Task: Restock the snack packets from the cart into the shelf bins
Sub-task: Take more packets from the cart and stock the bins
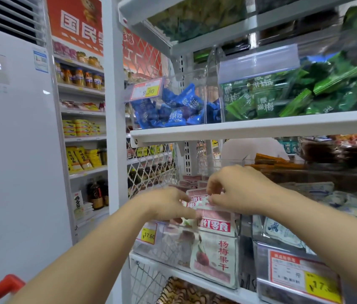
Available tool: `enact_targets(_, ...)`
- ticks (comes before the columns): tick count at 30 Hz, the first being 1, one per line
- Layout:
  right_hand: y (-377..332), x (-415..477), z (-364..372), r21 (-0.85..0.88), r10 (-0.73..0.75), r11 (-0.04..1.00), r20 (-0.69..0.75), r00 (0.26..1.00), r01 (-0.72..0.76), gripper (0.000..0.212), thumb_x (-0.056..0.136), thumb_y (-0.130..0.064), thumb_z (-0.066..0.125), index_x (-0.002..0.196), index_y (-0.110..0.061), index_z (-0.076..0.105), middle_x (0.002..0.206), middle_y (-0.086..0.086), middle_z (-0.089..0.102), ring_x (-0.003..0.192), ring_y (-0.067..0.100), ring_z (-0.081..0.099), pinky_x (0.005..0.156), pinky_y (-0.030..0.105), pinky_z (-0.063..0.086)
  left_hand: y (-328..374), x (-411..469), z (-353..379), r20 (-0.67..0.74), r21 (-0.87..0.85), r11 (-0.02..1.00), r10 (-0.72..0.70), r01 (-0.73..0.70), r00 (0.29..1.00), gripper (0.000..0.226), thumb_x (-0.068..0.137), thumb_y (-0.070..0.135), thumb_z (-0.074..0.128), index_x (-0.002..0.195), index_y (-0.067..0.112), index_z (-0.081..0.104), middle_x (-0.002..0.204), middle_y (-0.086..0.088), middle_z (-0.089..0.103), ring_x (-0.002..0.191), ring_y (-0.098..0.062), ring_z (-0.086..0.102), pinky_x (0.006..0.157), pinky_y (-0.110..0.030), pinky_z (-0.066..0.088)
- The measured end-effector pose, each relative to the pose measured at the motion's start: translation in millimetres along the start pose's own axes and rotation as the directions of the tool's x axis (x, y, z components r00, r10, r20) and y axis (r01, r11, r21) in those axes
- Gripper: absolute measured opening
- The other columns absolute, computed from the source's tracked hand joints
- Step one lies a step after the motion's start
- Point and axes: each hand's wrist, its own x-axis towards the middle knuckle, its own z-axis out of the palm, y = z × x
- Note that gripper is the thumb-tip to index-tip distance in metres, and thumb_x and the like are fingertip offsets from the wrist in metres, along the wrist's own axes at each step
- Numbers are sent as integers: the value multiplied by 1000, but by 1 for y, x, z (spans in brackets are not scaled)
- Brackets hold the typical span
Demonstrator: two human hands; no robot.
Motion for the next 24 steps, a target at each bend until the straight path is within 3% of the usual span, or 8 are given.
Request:
enact_targets(5,-29,-25,14,25,-113,993,-164,980,119,18,91,-49,60,100,-36,68,93,-16,70,93,10,63,82,30,44,-9,-52,23,-309,-287,933,126,-219,943,50,95,34,67,142,27,53,117,11,70,102,0,67,93,-32,57)
enact_targets(8,-55,-41,36,57,-223,968,-248,943,244,16,89,-46,61,92,-33,70,85,-14,70,87,13,65,76,30,41,-27,-93,43,-421,-299,911,142,-284,896,38,97,26,65,135,28,59,114,13,70,103,7,63,94,-20,51)
enact_targets(12,-94,-64,72,225,-281,914,-251,926,339,19,85,-45,57,92,-32,69,86,-16,71,85,15,67,78,38,52,-61,-144,72,-446,-290,924,98,-248,890,37,96,25,67,132,28,62,112,11,72,106,3,65,97,-22,50)
enact_targets(14,-117,-81,100,303,-323,882,-172,931,362,19,88,-44,58,98,-32,69,90,-16,70,87,13,66,73,37,53,-82,-174,97,-406,-286,947,19,-146,914,34,96,27,67,130,30,63,108,14,72,101,5,66,93,-15,48)
enact_targets(17,-144,-108,149,428,-376,842,29,926,328,27,85,-48,55,105,-34,67,95,-19,69,92,8,64,79,36,53,-113,-216,137,-323,-297,955,-96,-5,941,33,96,25,67,128,28,63,106,15,71,97,6,65,82,-11,48)
enact_targets(20,-165,-128,197,495,-452,812,200,869,309,29,82,-48,55,108,-38,64,96,-20,66,92,6,61,83,37,53,-139,-248,169,-212,-295,944,-213,145,954,32,96,28,65,128,31,61,111,16,69,96,6,66,76,-5,46)
enact_targets(22,-171,-136,224,467,-492,828,338,802,311,32,85,-45,59,117,-37,62,108,-18,65,97,9,60,86,38,53,-152,-263,186,-160,-253,944,-257,212,953,34,96,33,64,130,35,57,115,19,68,98,6,65,83,-9,50)
enact_targets(24,-171,-145,245,365,-474,875,517,713,317,45,88,-41,64,131,-34,54,125,-8,61,109,16,60,89,40,53,-161,-273,203,-127,-173,951,-281,257,951,39,96,39,63,134,37,55,118,21,66,102,4,63,93,-24,53)
